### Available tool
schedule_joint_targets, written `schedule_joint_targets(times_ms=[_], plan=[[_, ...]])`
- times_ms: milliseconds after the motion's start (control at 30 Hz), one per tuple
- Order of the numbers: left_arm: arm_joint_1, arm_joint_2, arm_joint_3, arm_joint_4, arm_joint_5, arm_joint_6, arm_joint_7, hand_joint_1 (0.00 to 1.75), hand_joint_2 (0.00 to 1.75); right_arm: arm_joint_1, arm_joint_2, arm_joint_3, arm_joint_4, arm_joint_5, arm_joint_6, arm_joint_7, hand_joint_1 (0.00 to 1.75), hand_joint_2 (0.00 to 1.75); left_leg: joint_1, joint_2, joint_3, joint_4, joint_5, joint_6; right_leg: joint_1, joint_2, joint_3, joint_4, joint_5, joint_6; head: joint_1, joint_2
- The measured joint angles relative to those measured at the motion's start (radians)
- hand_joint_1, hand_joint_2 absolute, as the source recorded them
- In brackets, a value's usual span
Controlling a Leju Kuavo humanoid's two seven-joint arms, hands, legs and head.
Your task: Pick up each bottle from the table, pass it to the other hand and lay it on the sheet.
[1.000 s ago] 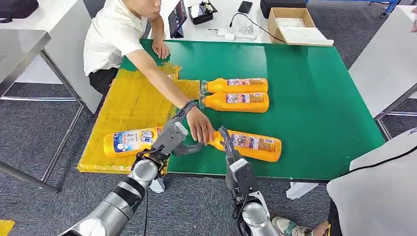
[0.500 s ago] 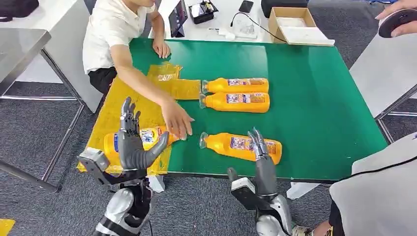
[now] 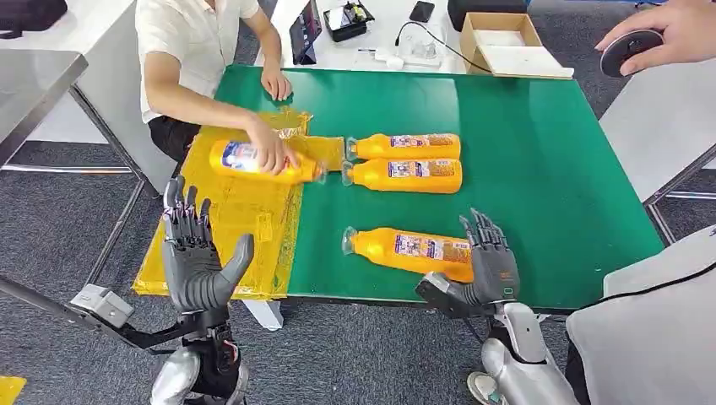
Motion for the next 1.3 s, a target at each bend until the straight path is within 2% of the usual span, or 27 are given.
schedule_joint_targets(times_ms=[133, 367, 667, 933, 967, 1000, 1033, 1300], plan=[[0.000, 0.000, 0.000, 0.000, -0.007, 0.003, -0.003, 0.00, 1.75, -0.058, 0.003, 0.000, 0.087, -0.008, 0.003, 0.001, 0.00, 1.75, 0.000, 0.001, 0.000, 0.000, 0.000, 0.000, 0.000, 0.000, 0.000, 0.000, 0.000, 0.000, -0.001, 0.000], [-0.005, 0.000, -0.005, 0.001, -0.029, 0.003, -0.006, 0.00, 1.75, -0.165, 0.027, 0.001, 0.243, -0.028, 0.074, 0.006, 0.00, 1.75, 0.000, 0.000, 0.000, 0.000, 0.001, 0.000, 0.000, 0.000, 0.000, 0.000, 0.000, 0.000, 0.000, 0.000], [-0.012, 0.000, -0.013, 0.005, -0.039, 0.006, -0.006, 0.00, 1.75, -0.197, 0.068, 0.001, 0.340, -0.041, 0.113, -0.010, 0.00, 1.75, 0.000, 0.000, 0.000, 0.000, 0.000, 0.000, 0.000, 0.000, -0.001, 0.000, 0.000, 0.000, 0.000, 0.000], [-0.024, 0.000, -0.032, 0.021, -0.039, 0.004, -0.003, 0.00, 1.75, -0.252, 0.078, 0.016, 0.406, -0.020, 0.188, 0.031, 0.00, 1.75, 0.000, 0.001, 0.001, 0.000, 0.001, 0.000, 0.000, 0.000, 0.000, 0.000, 0.000, 0.000, 0.000, 0.000], [-0.027, 0.000, -0.034, 0.023, -0.038, 0.003, -0.003, 0.00, 1.75, -0.262, 0.079, 0.017, 0.418, -0.017, 0.199, 0.033, 0.17, 1.75, 0.000, 0.001, 0.001, 0.000, 0.001, 0.000, 0.000, 0.000, 0.000, 0.000, 0.001, 0.001, -0.001, 0.000], [-0.030, 0.000, -0.036, 0.024, -0.036, 0.000, -0.003, 0.00, 1.75, -0.273, 0.079, 0.022, 0.429, -0.013, 0.211, 0.036, 1.34, 1.75, 0.000, 0.001, 0.001, 0.000, 0.001, 0.000, 0.000, 0.000, 0.000, 0.000, 0.001, 0.001, 0.000, 0.000], [-0.034, 0.000, -0.039, 0.027, -0.035, -0.003, -0.003, 0.00, 1.75, -0.283, 0.078, 0.027, 0.438, -0.011, 0.222, 0.039, 1.71, 1.75, 0.000, 0.001, 0.002, 0.000, 0.001, 0.000, 0.000, 0.000, 0.001, 0.000, 0.001, 0.001, 0.000, 0.000], [-0.056, 0.000, -0.054, 0.045, 0.024, -0.054, 0.022, 0.00, 1.75, -0.352, 0.075, 0.055, 0.495, 0.000, 0.352, 0.062, 1.73, 1.75, 0.000, 0.001, 0.004, 0.000, 0.001, 0.000, 0.000, 0.001, 0.002, 0.000, 0.001, 0.001, 0.000, 0.000]])
